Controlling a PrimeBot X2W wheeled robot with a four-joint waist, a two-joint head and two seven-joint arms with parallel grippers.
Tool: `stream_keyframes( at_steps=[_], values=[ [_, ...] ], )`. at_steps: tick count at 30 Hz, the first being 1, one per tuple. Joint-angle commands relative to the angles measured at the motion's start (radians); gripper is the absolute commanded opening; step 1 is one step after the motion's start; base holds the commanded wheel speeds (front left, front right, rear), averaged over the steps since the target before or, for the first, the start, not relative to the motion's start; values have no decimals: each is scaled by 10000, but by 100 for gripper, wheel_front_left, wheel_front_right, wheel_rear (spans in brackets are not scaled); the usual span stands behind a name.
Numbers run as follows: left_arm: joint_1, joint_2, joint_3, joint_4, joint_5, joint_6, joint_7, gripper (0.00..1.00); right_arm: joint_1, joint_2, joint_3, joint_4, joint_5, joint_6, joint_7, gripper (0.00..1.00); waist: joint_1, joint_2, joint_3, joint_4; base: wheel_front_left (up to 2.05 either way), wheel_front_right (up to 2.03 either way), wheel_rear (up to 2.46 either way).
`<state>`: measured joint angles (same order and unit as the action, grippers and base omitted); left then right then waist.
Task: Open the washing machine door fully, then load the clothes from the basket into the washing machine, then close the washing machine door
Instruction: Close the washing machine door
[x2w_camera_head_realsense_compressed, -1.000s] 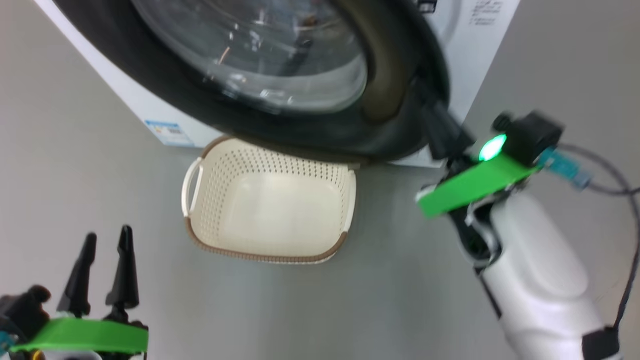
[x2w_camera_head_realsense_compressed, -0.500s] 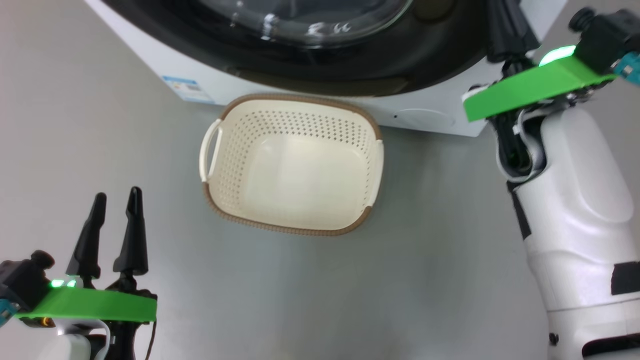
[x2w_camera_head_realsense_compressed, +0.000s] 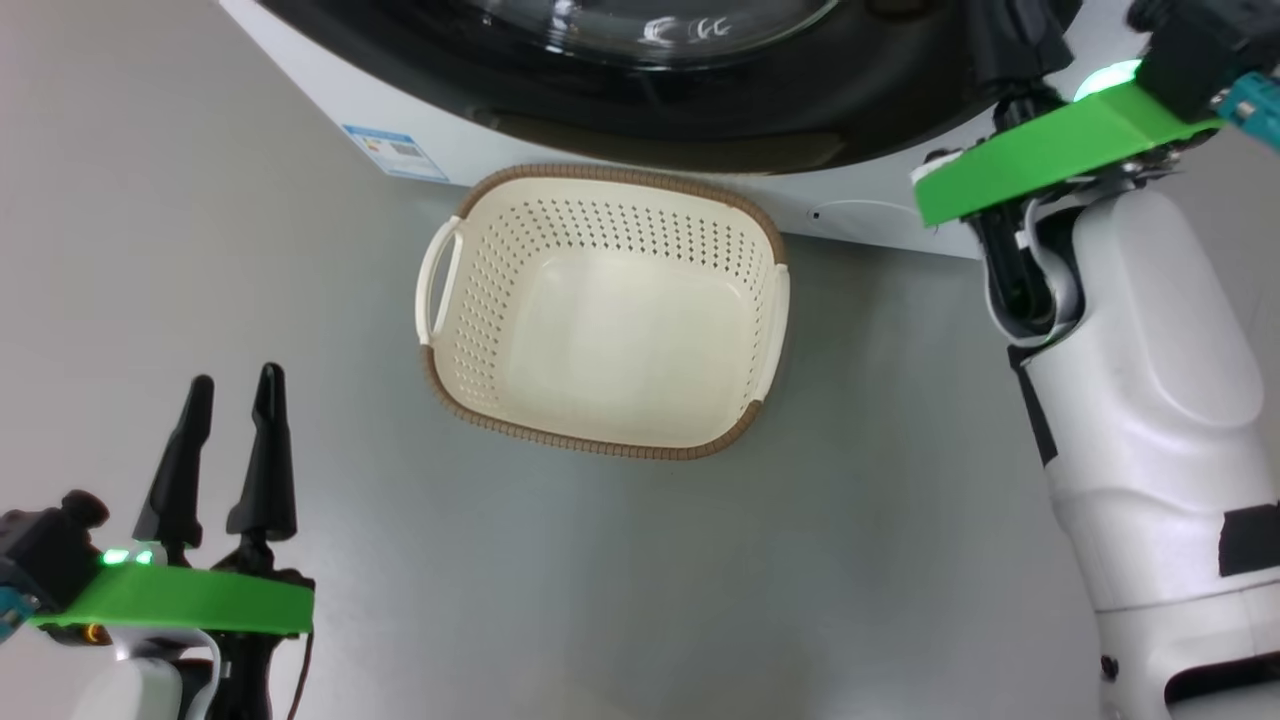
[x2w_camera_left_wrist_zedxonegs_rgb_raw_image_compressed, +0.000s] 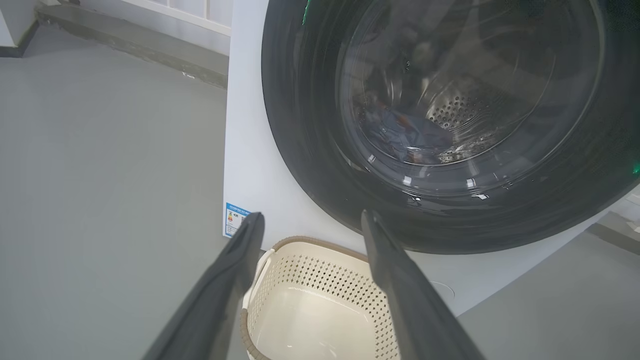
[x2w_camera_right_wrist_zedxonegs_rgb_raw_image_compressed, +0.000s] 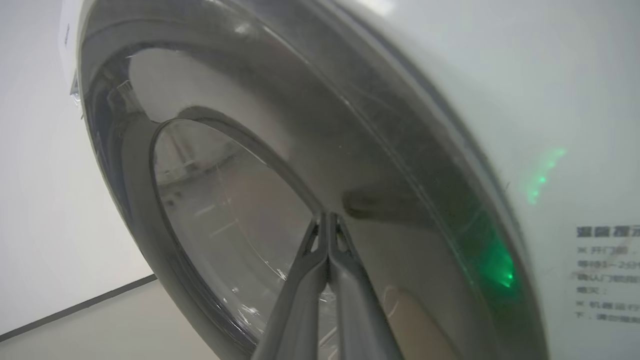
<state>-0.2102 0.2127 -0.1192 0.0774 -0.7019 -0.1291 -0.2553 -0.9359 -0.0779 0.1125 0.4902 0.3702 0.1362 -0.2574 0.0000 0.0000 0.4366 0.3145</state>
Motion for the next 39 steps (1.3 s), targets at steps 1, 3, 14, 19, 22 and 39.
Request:
stream_keyframes(
  at_steps=[1, 3, 14, 19, 22, 39],
  values=[
    [-80, 421, 387, -101, 28, -16, -65, 100, 323, 277, 291, -324, -60, -55, -44, 0, 0, 0, -182, -140, 0, 0, 0],
    [-19, 455, 366, 58, 85, -16, -65, 100, 749, 277, 544, -384, -30, -55, -44, 0, 0, 0, -367, -256, 0, 0, 0],
    [475, 699, 586, 579, 444, -16, -65, 100, 3549, 277, 1199, -948, 164, -55, -44, 100, 0, 0, -1566, -1149, 0, 0, 0],
    [789, 850, 662, 695, 580, -16, -65, 100, 4772, 277, 1152, -1101, 148, -55, -44, 100, 0, 0, -2048, -1656, 0, 0, 0],
    [996, 927, 682, 762, 702, -16, -65, 100, 5403, 277, 1026, -1190, 107, -55, -44, 100, 0, 0, -2293, -1978, 0, 0, 0],
    [1887, 857, 1147, 1011, 1266, -16, -65, 100, 7335, 257, 169, -1754, -286, -55, -44, 100, 0, 0, -3108, -3423, 0, 0, 0]
  ],
)
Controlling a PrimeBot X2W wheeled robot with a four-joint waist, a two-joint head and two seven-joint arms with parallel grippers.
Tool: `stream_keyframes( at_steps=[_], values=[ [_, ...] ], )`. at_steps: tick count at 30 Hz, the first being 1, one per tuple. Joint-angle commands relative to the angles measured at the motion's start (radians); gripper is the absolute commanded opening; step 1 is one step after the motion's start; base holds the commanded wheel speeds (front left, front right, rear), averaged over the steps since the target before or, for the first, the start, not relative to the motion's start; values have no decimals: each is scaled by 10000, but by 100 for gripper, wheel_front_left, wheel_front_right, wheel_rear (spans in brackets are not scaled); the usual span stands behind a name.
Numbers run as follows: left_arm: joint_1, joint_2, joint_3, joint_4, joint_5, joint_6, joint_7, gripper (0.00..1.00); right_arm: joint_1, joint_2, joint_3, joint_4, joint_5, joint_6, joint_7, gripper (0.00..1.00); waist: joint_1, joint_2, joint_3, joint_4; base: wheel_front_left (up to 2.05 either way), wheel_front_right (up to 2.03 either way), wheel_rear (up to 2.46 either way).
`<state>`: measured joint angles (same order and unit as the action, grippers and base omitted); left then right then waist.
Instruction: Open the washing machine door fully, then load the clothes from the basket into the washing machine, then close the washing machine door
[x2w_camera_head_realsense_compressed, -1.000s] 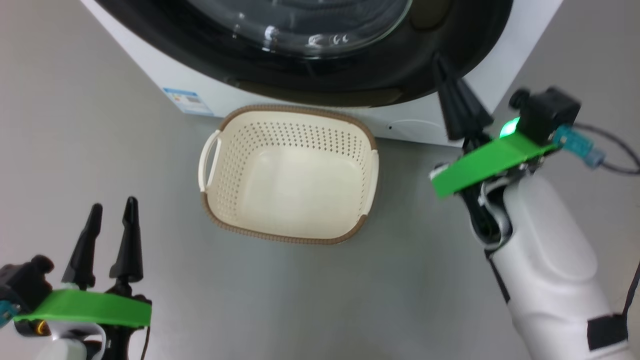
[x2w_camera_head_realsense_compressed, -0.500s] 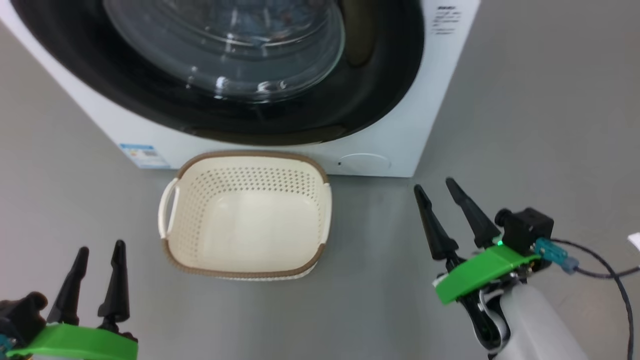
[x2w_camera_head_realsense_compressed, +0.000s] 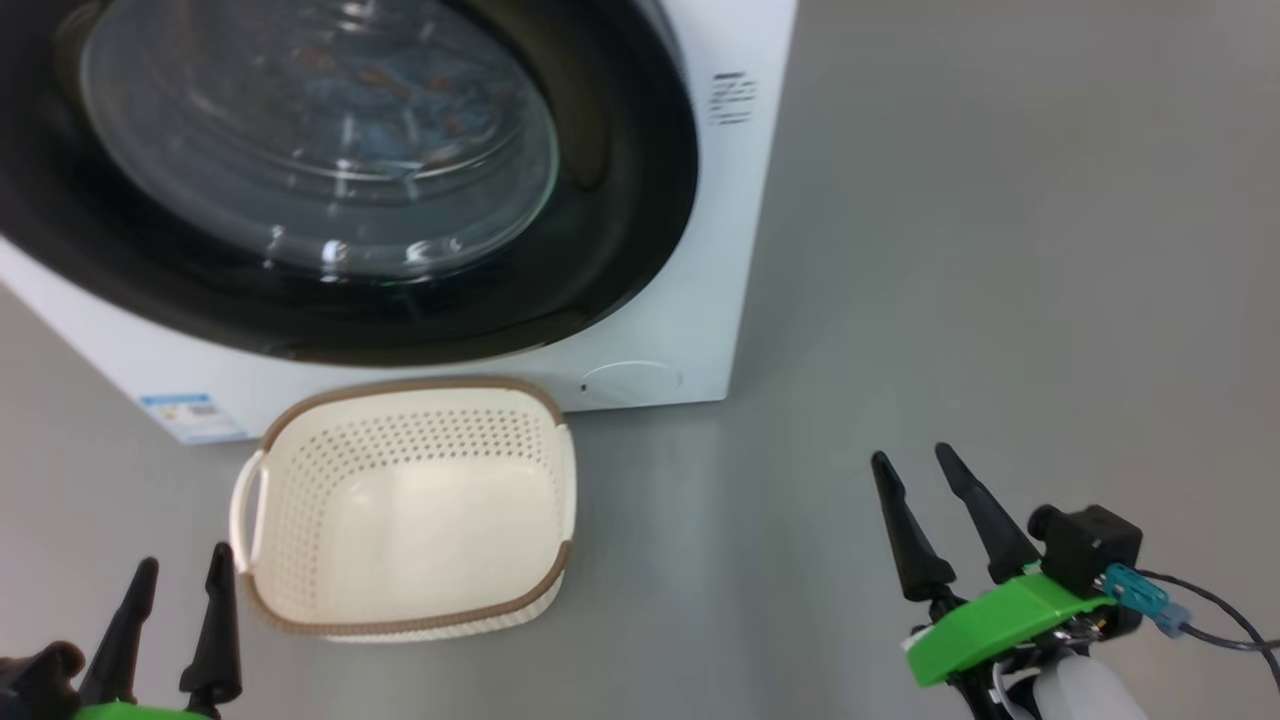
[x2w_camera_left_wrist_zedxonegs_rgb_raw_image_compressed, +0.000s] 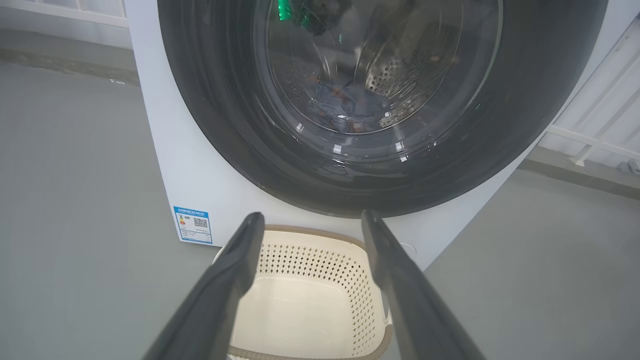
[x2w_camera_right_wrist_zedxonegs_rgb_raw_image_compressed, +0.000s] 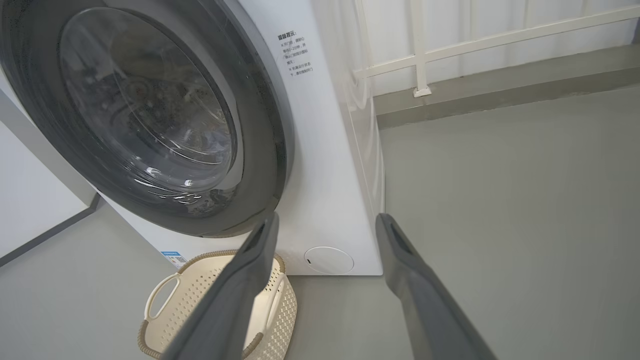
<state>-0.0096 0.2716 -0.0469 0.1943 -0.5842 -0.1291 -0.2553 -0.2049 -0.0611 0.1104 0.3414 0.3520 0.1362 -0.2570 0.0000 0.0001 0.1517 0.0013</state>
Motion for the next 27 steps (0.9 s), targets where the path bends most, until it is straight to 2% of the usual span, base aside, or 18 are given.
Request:
stream_keyframes(
  at_steps=[1, 15, 27],
  values=[
    [-79, 260, 456, -146, 119, -16, -65, 100, 102, 67, 143, -301, -107, -55, -48, 100, 0, -1, -288, -347, 0, 0, 0],
    [262, 138, 838, -210, 384, -16, -65, 100, 1099, -104, -373, -805, -10, -55, -48, 100, 0, -1, -524, -913, 0, 0, 0],
    [293, 168, 949, -310, 463, -16, -65, 100, 1323, -41, -581, -984, 11, -55, -48, 100, 0, -1, -483, -1076, 0, 0, 0]
  ],
)
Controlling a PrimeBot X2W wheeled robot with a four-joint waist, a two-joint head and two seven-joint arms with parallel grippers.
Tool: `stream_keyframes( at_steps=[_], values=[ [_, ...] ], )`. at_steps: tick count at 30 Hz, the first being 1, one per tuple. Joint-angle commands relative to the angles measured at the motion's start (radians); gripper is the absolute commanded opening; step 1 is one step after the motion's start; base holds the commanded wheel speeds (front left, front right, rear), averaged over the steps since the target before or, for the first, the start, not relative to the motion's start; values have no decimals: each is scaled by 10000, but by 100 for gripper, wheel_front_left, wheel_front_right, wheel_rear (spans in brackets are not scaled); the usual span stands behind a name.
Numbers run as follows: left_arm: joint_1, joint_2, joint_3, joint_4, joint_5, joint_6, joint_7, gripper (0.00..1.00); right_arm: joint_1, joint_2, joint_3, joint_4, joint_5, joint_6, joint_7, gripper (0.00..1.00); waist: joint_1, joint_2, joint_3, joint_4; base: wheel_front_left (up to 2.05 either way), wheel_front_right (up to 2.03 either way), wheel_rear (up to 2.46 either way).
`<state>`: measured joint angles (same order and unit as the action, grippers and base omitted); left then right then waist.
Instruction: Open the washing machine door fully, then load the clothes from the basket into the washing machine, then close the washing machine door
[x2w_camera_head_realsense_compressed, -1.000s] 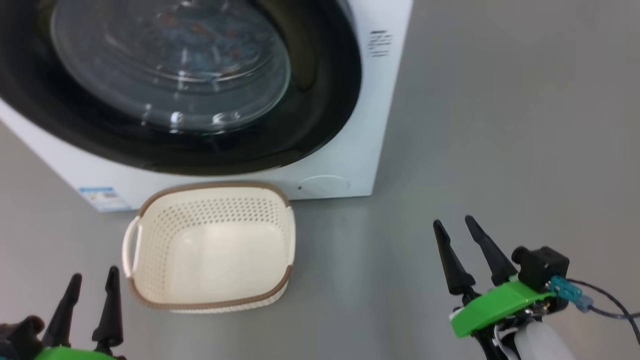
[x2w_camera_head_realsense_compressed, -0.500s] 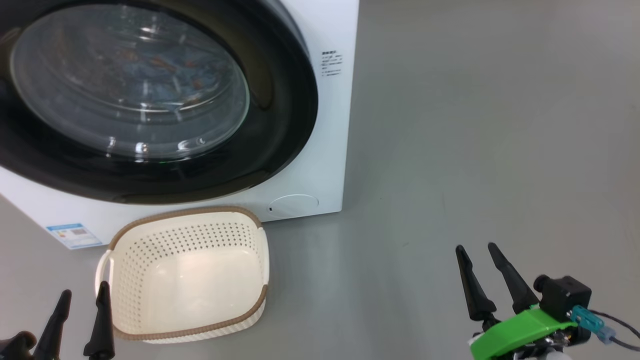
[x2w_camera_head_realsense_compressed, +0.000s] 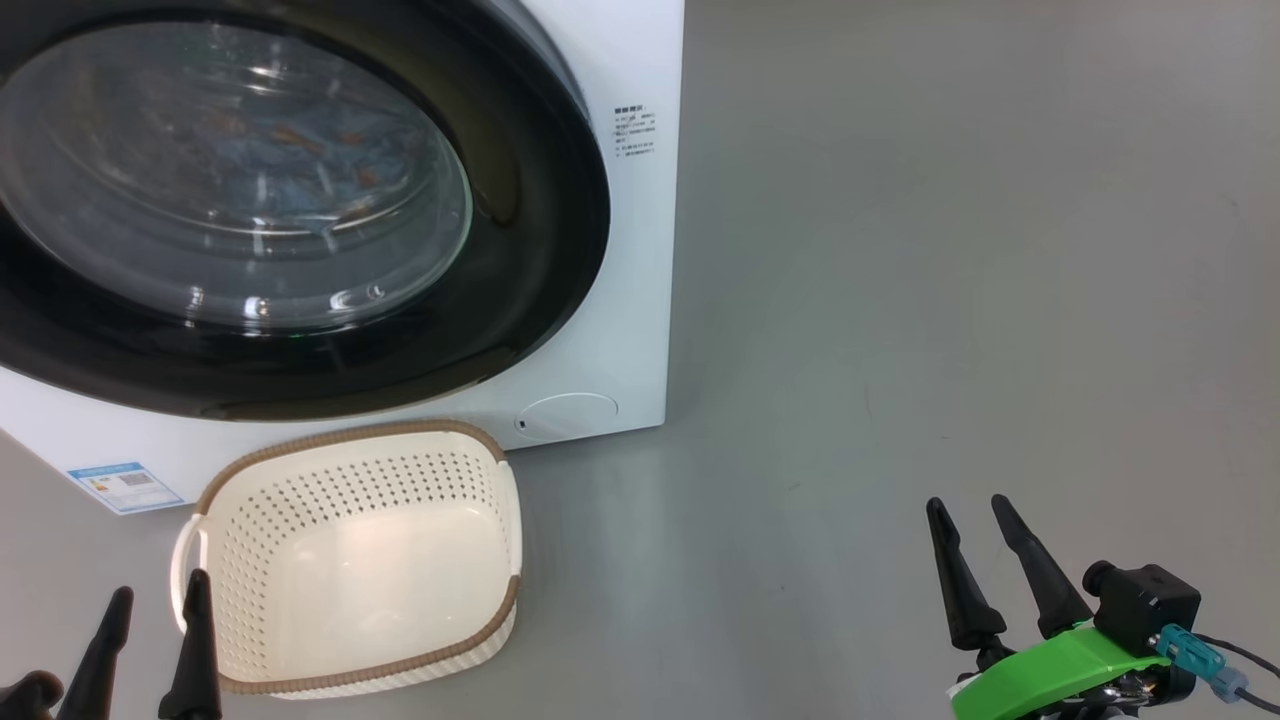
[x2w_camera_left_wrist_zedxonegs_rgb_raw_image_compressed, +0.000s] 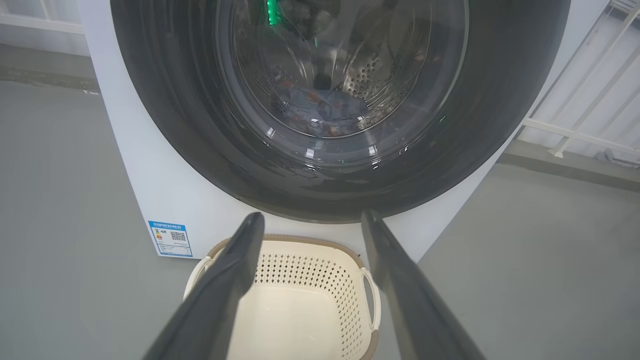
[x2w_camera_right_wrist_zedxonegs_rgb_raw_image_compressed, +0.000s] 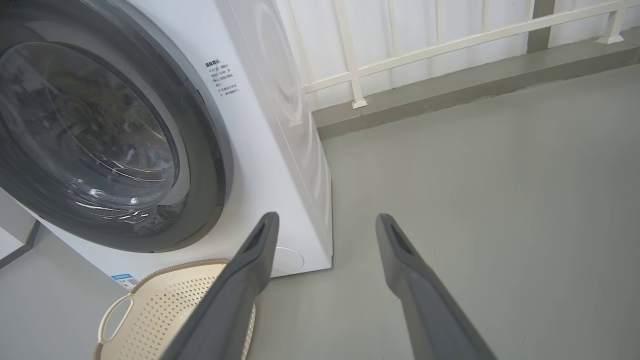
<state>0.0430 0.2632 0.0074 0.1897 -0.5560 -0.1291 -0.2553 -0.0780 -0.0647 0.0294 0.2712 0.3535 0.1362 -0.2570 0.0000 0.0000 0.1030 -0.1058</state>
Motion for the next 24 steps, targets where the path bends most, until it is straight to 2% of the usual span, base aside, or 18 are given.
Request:
stream_keyframes(
  at_steps=[1, 9, 10, 15, 19, 24],
  values=[
    [-235, 253, 410, -279, 193, -16, -65, 100, 55, 5, 221, -290, -10, -55, -48, 100, 0, 0, 8, -11, 0, 0, 0],
    [-175, 262, 330, -457, 167, -16, -65, 100, 128, 56, 104, -402, 13, -55, -48, 100, 0, 0, 0, -44, 0, 0, 0],
    [1, -2, -31, -209, 82, 0, 0, 0, 48, 44, -111, -146, 16, 0, 0, 0, 0, 0, 1, -46, 0, 0, 0],
    [9, -230, -69, 4, -82, 2, 54, 0, 136, 62, -83, 90, 182, 3, 33, 0, 0, 0, -2, -40, 0, 0, 0],
    [-25, -300, -35, -1, -517, 4, 199, 0, 141, 35, -111, 57, 722, 1, 155, 0, 22, 0, -73, 12, 0, 0, 0],
    [-101, -369, 0, 45, -951, 8, 340, 0, 114, 9, -132, 63, 1261, -2, 279, 0, 1, 0, -97, 57, 0, 0, 0]
  ],
)
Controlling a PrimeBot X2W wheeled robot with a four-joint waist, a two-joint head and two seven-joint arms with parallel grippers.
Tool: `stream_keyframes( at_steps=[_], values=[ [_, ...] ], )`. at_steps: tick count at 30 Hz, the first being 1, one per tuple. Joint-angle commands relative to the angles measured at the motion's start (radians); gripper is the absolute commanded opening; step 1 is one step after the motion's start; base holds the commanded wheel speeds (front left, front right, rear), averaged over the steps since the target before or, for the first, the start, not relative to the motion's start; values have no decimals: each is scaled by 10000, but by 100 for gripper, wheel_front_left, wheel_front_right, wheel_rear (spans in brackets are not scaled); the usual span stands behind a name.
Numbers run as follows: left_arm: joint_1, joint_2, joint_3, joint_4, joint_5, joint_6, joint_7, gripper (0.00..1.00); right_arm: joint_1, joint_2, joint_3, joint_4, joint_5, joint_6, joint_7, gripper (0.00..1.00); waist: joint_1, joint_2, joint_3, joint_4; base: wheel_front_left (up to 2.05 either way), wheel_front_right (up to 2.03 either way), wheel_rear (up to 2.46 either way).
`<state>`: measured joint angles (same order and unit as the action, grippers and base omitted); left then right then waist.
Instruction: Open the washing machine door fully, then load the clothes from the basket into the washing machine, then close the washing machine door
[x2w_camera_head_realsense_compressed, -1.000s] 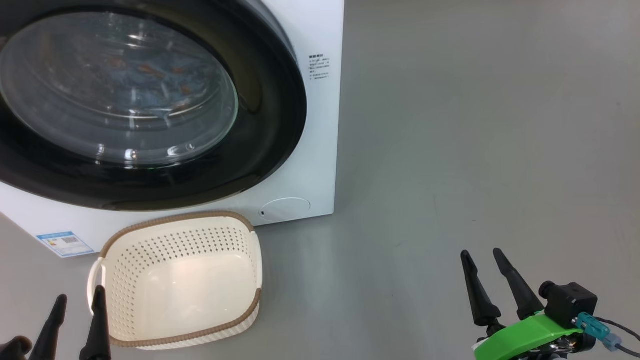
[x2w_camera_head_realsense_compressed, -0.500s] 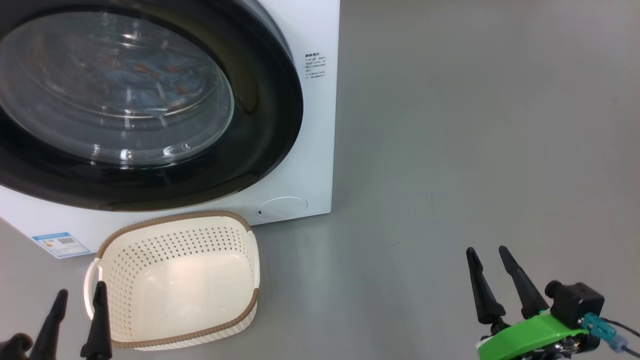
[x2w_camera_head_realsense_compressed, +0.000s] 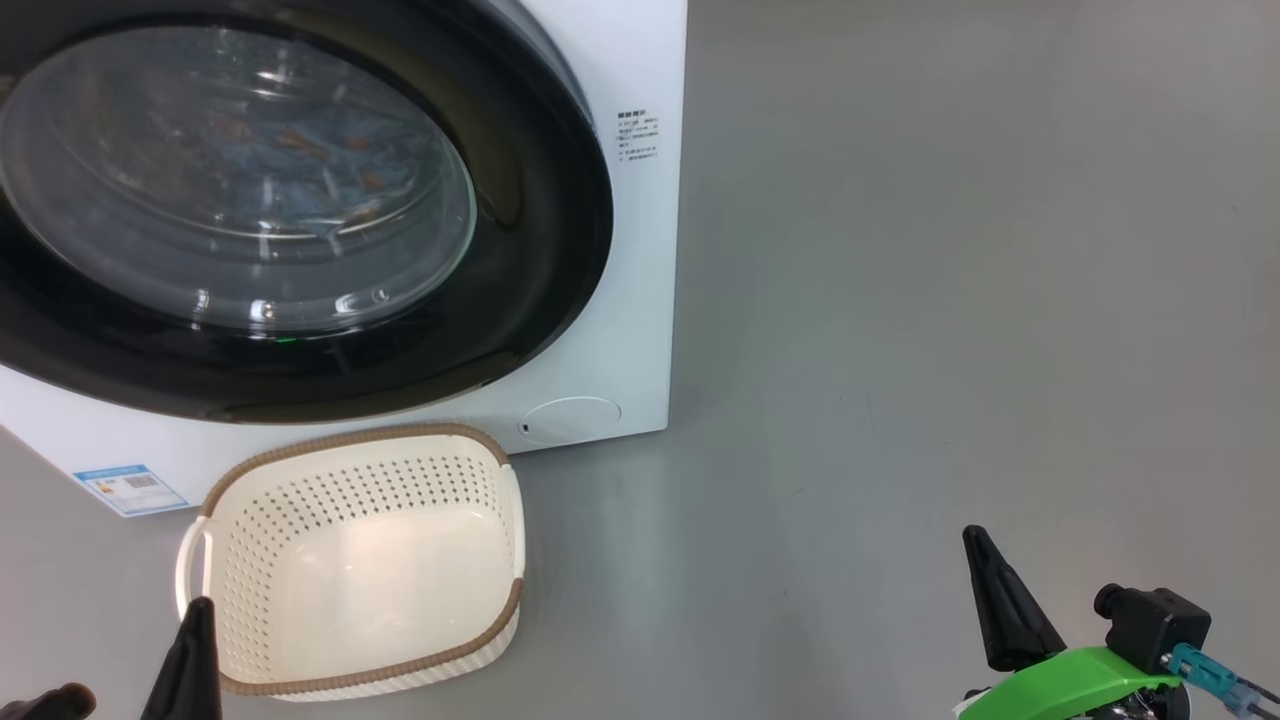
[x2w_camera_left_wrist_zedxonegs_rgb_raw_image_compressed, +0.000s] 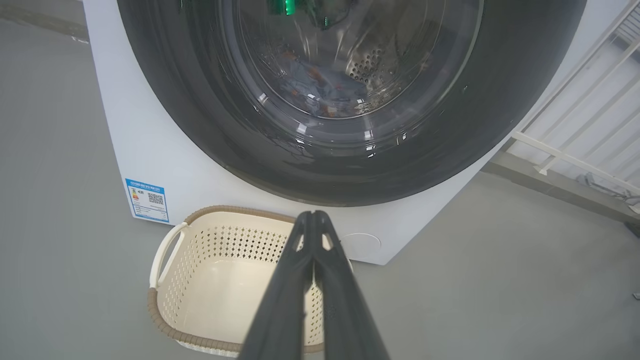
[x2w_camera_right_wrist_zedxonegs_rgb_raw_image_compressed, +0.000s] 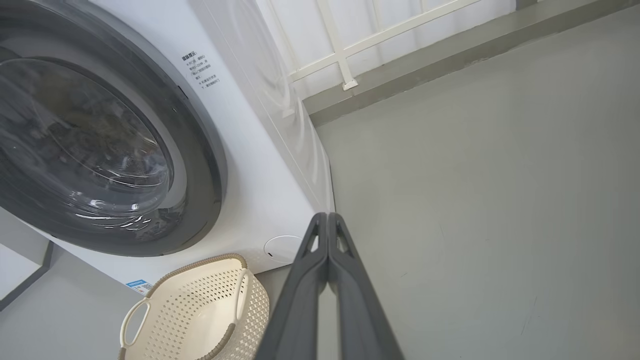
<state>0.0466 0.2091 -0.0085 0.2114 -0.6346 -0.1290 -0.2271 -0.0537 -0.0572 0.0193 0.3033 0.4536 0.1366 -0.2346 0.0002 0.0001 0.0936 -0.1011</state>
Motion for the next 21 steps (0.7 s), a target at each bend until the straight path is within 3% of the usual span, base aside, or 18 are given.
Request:
stream_keyframes(
  at_steps=[1, 21],
  values=[
    [-154, 157, 167, -161, -251, 6, 86, 0, -136, -70, -35, -257, 366, -6, 79, 0, -1, -1, -10, 19, 0, 0, 0],
    [-426, -129, 326, -23, -1960, -4, 653, 0, -211, -129, -150, -311, 2449, -15, 591, 0, -2, -1, -168, 195, 0, 0, 0]
  ],
)
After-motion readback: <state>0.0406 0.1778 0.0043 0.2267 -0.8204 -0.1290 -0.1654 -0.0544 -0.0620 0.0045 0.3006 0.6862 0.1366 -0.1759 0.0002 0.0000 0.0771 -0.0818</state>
